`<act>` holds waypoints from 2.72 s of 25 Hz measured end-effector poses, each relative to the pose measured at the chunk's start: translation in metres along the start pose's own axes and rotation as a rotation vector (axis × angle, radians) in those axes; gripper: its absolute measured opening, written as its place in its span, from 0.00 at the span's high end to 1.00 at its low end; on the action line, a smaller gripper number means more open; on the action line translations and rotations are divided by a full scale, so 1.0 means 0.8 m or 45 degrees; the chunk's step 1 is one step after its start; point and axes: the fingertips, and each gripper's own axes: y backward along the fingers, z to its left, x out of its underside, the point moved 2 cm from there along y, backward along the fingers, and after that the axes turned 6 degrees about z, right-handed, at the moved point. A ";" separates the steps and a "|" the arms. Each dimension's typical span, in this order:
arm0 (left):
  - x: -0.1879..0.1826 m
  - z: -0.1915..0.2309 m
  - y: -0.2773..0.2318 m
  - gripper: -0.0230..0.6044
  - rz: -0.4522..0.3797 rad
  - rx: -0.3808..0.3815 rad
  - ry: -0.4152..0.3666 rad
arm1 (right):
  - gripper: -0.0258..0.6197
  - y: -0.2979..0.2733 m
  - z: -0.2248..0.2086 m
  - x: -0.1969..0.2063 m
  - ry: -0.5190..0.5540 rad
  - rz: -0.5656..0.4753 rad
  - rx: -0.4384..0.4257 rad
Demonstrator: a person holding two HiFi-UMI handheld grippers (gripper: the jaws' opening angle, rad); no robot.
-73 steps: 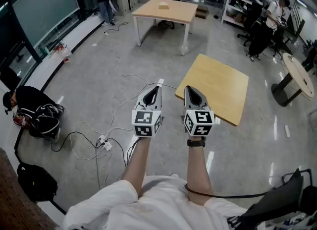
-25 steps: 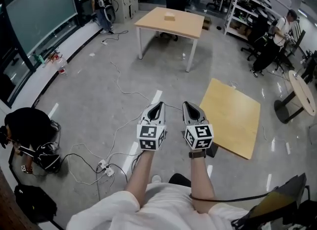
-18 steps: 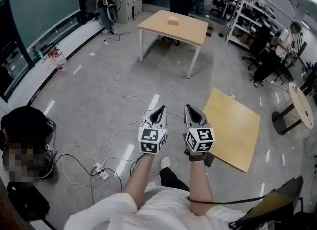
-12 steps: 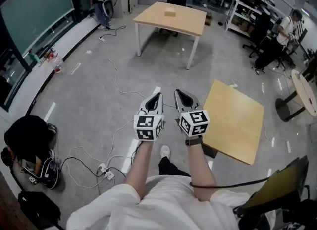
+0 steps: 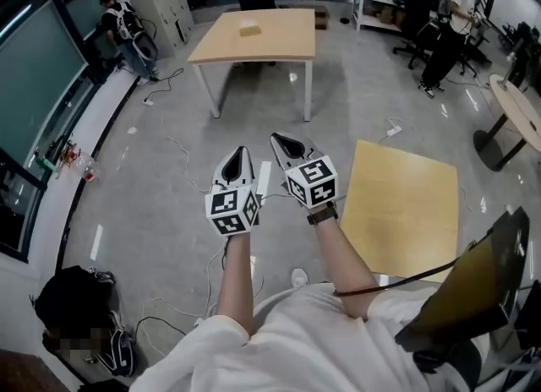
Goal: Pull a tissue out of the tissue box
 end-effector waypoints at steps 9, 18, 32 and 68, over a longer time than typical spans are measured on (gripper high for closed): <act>0.011 0.043 -0.101 0.96 0.066 -0.032 0.004 | 0.96 -0.093 -0.060 0.029 -0.039 0.070 -0.030; 0.004 0.153 -0.225 0.96 0.077 -0.002 0.030 | 0.96 -0.246 -0.107 0.038 -0.031 0.133 0.005; -0.051 0.351 -0.394 0.96 -0.015 0.025 0.073 | 0.96 -0.518 -0.163 -0.005 0.039 0.134 0.032; -0.068 0.400 -1.028 0.96 0.038 0.031 -0.018 | 0.96 -0.867 -0.657 -0.023 0.058 0.082 -0.096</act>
